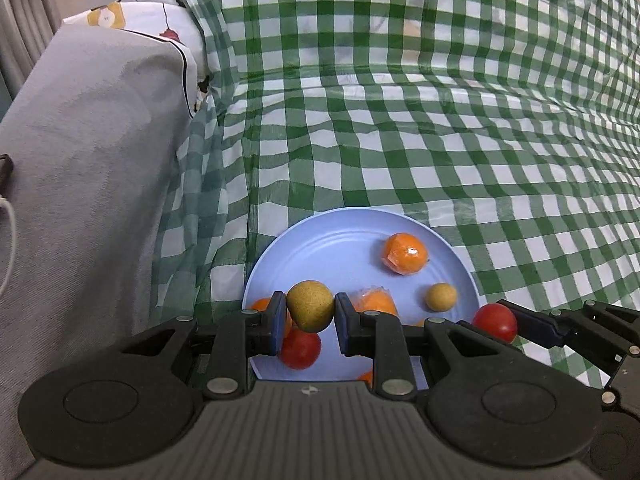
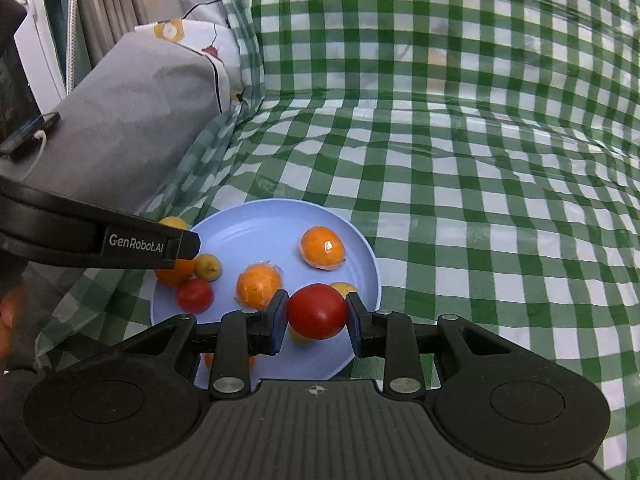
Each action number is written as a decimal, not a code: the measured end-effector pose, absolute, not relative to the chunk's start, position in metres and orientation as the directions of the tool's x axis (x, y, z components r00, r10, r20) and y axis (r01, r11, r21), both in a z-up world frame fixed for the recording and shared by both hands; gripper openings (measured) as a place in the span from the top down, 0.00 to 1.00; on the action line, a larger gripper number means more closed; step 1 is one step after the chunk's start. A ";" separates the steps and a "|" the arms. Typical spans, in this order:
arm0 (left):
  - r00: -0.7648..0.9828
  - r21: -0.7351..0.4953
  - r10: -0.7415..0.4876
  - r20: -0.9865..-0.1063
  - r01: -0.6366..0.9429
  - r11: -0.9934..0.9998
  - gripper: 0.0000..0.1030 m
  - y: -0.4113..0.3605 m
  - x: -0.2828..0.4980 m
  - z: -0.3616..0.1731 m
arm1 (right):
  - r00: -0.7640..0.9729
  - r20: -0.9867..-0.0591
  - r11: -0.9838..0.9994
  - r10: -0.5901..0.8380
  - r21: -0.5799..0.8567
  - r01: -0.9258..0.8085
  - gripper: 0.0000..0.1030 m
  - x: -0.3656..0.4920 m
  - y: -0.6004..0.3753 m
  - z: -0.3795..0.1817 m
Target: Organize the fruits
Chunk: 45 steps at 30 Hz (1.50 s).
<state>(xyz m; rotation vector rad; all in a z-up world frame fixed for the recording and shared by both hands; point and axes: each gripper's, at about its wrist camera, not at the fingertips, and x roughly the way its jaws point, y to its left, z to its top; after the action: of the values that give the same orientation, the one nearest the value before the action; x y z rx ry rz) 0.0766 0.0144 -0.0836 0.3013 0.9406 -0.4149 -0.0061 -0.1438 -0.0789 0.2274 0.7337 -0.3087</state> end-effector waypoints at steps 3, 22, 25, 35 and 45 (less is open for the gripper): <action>0.513 0.063 -0.214 -0.831 0.471 0.880 0.71 0.012 0.081 -0.087 | 0.698 -0.692 0.933 -0.185 0.099 0.345 0.68 -0.002 -0.148 -0.083; 0.573 0.079 -0.231 -0.786 0.464 0.882 0.00 0.033 0.021 -0.029 | 0.668 -0.696 0.898 -0.263 0.077 0.434 0.04 -0.064 -0.125 -0.048; 0.570 0.079 -0.220 -0.792 0.452 0.888 0.00 0.041 0.003 -0.021 | 0.667 -0.688 0.887 -0.286 0.073 0.456 0.03 -0.080 -0.114 -0.039; 0.601 0.113 -0.193 -0.775 0.433 0.895 0.00 0.065 -0.055 -0.003 | 0.685 -0.636 0.876 -0.356 0.029 0.482 0.01 -0.133 -0.078 -0.015; 0.666 0.191 -0.158 -0.729 0.420 0.887 0.00 0.074 -0.094 0.002 | 0.702 -0.604 0.867 -0.377 0.036 0.496 0.01 -0.162 -0.060 -0.004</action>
<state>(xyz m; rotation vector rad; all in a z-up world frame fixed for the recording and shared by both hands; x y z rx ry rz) -0.0936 0.0743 0.0018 0.3613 0.7788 -0.3344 -0.1619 -0.0601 -0.0042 0.2022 0.6250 -0.4893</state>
